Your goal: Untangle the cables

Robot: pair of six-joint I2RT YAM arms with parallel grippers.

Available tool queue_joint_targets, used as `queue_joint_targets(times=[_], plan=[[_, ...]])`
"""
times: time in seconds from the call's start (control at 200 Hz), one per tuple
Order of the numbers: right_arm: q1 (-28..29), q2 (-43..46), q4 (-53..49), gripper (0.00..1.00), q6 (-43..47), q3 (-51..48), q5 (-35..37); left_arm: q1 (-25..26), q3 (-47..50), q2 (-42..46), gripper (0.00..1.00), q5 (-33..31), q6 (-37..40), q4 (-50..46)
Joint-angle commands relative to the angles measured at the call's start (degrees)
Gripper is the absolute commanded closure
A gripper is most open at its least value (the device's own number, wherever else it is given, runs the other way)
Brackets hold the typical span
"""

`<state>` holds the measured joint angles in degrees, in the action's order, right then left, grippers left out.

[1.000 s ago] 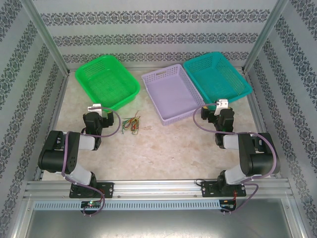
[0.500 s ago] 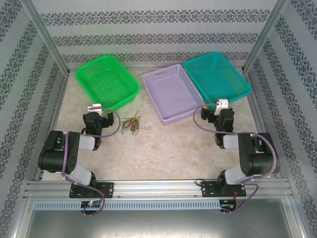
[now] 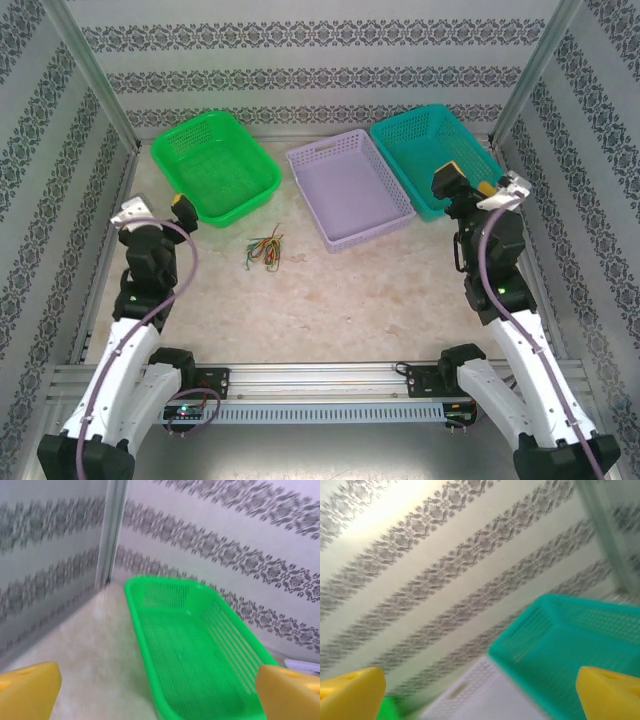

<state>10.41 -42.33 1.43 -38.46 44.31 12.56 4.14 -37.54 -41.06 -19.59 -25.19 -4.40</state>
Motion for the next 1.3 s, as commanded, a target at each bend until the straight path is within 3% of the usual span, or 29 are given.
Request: queue_joint_targets(times=[0.0,0.12,0.205,0.265,0.355,0.425,0.654,0.799,1.069,1.179,1.294], plan=[[4.31,-5.72,-19.33,0.2,-12.84,-0.22,-10.39,0.42,-7.01,-1.58,0.0,6.73,-18.1,-27.31],[28.66,-18.3,-34.62,0.27,-1.88,13.96,5.0,0.75,-9.86,-8.48,0.0,22.69,-25.17,-32.89],[39.02,-29.06,-37.08,0.3,-0.22,20.6,3.73,2.11,-11.15,-13.25,0.05,28.88,-28.39,-39.64],[42.06,-36.85,-35.92,0.3,-1.1,23.79,-0.38,4.03,-11.47,-14.13,0.09,29.66,-29.89,-43.4],[42.65,-48.68,-30.63,0.34,-2.14,28.8,-11.87,5.46,-10.78,-12.1,0.13,31.4,-31.91,-46.37],[43.41,-57.61,-31.11,0.36,-1.99,35.85,-15.61,5.58,-9.99,-9.53,0.16,32.25,-33.57,-48.18],[42.7,-76.23,-38.42,0.34,-6.28,52.73,-13.0,5.77,-7.32,-1.99,0.25,33.75,-36.88,-50.17],[42.14,-81.09,-41.7,0.35,-8.53,55.81,-10.4,5.78,-7.72,0.42,0.29,35.21,-37.63,-50.98],[41.88,-88.37,-40.5,0.38,-8.68,61.38,-12.07,5.79,-9.61,1.23,0.3,36.73,-36.38,-53.25],[41.79,-90.41,-41.41,0.43,-9.61,62.91,-11.07,5.79,-9.86,1.26,0.3,37.17,-36.24,-53.67],[41.62,-91.72,-41.32,0.55,-10.4,63.0,-11.2,5.78,-10.42,1.33,0.31,37.61,-36.14,-53.91]])
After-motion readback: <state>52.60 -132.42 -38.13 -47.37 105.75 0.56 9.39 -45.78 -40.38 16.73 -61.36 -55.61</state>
